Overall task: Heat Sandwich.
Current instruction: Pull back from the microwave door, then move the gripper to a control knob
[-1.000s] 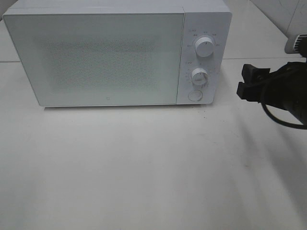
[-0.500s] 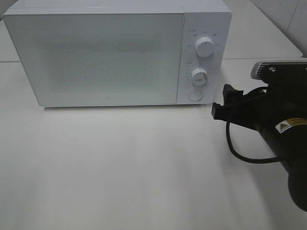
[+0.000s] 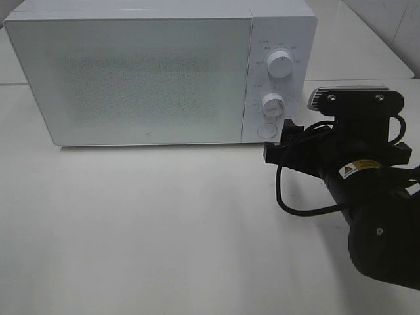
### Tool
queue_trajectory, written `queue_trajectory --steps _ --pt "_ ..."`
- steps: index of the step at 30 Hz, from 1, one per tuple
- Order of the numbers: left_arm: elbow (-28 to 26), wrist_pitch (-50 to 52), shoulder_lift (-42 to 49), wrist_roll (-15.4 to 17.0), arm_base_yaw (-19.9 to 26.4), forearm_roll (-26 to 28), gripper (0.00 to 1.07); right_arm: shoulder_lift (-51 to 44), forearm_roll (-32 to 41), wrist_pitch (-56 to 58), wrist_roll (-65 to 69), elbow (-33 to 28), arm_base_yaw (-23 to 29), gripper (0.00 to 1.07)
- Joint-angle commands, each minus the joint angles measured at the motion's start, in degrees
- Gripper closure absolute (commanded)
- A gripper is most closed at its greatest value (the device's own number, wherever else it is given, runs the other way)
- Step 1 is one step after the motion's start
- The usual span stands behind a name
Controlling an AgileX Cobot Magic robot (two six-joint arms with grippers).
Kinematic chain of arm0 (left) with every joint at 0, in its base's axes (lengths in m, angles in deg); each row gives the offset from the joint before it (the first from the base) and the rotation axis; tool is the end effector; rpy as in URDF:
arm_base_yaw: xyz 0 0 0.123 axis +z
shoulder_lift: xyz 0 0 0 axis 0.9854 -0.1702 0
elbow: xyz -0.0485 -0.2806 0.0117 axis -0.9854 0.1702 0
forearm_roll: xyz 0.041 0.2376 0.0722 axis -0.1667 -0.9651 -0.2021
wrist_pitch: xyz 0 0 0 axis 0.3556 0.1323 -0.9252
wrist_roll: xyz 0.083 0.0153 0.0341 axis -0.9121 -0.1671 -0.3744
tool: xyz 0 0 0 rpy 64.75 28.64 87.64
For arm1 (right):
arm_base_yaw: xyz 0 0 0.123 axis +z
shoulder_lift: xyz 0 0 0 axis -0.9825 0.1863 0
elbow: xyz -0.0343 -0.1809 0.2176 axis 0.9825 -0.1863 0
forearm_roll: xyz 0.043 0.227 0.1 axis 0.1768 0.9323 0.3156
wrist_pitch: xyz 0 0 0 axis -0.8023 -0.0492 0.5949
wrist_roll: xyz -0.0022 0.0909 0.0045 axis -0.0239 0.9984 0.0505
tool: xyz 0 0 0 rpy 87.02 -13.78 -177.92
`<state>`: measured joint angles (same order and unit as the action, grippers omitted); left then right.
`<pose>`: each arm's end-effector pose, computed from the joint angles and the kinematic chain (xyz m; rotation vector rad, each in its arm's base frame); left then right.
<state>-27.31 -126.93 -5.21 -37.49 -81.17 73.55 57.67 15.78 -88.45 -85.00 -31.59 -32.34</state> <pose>-0.0047 -0.0035 0.2781 0.0645 2.0239 -0.0384 0.2183 0.1321 0.1503 0.0221 1.7343 -0.0714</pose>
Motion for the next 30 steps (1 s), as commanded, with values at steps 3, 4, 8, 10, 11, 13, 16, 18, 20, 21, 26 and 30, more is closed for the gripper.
queue_trajectory --steps 3,4,8,10,11,13,16,18,20,21,26,30 --pt "0.2 0.9 1.5 0.5 -0.3 0.4 0.05 -0.1 -0.6 -0.3 0.1 1.3 -0.3 0.31" --pt "0.2 0.9 1.5 0.5 -0.3 0.4 0.05 -0.1 -0.6 -0.3 0.1 1.8 -0.6 0.31" --pt "0.2 0.9 1.5 0.5 -0.3 0.4 0.05 -0.1 -3.4 0.3 0.1 3.7 -2.5 0.31" --pt "0.2 0.9 1.5 0.5 -0.3 0.4 0.05 -0.1 -4.9 1.1 0.1 4.7 -3.7 0.31" --pt "0.2 0.9 1.5 0.5 -0.3 0.4 0.05 -0.1 -4.9 1.1 0.1 4.7 -3.7 0.31" --pt "0.2 0.9 1.5 0.5 -0.3 0.4 0.05 0.4 -6.2 2.2 0.1 6.2 -5.2 0.31" --pt "0.2 0.9 1.5 0.5 -0.3 0.4 0.05 2.2 -7.3 2.1 0.1 7.8 -6.0 0.31" --pt "0.2 0.9 1.5 0.5 -0.3 0.4 0.05 4.0 -8.1 2.2 0.1 9.0 -6.3 0.31" --pt "0.2 0.9 1.5 0.5 -0.3 0.4 0.05 5.6 -8.1 2.1 0.1 10.3 -6.3 0.31" --pt "0.2 0.9 1.5 0.5 -0.3 0.4 0.05 6.2 -8.1 2.1 0.1 10.7 -6.3 0.31" --pt "0.2 0.9 1.5 0.5 -0.3 0.4 0.05 10.2 -8.4 2.3 0.1 13.9 -6.9 0.31" --pt "0.2 0.9 1.5 0.5 -0.3 0.4 0.05 12.1 -8.5 2.3 0.1 16.0 -6.9 0.31"
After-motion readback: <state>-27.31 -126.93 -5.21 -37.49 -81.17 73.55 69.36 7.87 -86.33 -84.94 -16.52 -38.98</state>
